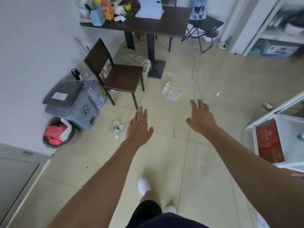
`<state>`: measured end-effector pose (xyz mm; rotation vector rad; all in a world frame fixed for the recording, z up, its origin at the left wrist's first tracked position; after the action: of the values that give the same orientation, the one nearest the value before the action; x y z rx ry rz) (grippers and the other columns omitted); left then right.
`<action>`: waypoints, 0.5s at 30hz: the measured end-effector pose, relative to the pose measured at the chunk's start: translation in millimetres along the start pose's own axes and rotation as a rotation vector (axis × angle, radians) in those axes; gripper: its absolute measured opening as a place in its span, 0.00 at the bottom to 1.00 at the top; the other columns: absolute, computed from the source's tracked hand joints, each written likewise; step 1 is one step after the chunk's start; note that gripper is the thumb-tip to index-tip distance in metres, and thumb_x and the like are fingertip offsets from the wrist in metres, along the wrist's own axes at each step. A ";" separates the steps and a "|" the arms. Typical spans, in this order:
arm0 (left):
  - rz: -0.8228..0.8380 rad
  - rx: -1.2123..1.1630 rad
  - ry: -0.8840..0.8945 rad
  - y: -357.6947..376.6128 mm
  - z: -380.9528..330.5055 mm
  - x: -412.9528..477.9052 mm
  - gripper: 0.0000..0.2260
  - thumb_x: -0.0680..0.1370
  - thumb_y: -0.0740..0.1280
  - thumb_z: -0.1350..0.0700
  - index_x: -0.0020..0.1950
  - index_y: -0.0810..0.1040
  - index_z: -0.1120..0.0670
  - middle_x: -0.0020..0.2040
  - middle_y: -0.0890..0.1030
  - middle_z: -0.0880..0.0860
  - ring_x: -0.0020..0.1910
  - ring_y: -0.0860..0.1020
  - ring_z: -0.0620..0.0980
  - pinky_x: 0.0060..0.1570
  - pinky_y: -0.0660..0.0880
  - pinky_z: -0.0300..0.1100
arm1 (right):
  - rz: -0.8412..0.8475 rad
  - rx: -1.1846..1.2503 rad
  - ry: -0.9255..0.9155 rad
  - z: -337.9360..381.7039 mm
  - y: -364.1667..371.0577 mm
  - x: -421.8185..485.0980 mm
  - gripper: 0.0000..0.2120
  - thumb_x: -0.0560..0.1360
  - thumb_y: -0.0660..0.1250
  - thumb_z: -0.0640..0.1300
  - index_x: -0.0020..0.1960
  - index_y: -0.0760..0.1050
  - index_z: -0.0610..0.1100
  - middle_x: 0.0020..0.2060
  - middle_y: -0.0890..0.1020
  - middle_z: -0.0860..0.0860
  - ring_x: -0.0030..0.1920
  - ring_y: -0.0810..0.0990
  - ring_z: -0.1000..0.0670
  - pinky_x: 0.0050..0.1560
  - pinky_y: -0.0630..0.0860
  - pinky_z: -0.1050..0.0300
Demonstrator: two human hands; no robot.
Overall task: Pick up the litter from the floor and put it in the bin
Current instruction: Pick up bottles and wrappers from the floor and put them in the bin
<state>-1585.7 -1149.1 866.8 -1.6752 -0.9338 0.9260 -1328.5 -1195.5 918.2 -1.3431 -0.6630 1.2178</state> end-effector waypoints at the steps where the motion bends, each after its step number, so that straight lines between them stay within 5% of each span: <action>1: 0.010 -0.003 0.004 2.8 -3.8 22.7 0.37 0.83 0.60 0.45 0.84 0.46 0.58 0.85 0.44 0.57 0.84 0.49 0.56 0.77 0.63 0.52 | 0.011 0.007 0.002 -5.0 -1.8 19.9 0.40 0.78 0.66 0.47 0.83 0.48 0.46 0.82 0.51 0.42 0.80 0.53 0.38 0.71 0.68 0.40; 15: 0.226 -0.038 0.017 45.3 -4.5 425.4 0.37 0.83 0.58 0.44 0.84 0.43 0.56 0.84 0.39 0.55 0.84 0.48 0.56 0.78 0.60 0.50 | 0.180 0.063 0.146 -50.9 -21.6 392.0 0.40 0.77 0.65 0.46 0.83 0.47 0.48 0.81 0.54 0.43 0.79 0.56 0.39 0.68 0.71 0.44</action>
<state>-1397.3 -780.2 759.9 -1.8453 -0.7645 1.0468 -1157.6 -851.4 822.5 -1.4470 -0.4033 1.2585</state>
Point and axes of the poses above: each hand's wrist, its own x-axis towards the middle knuckle, its own y-axis out of the palm, z = x × y, the point moved 2 cm from there along x, towards the middle knuckle
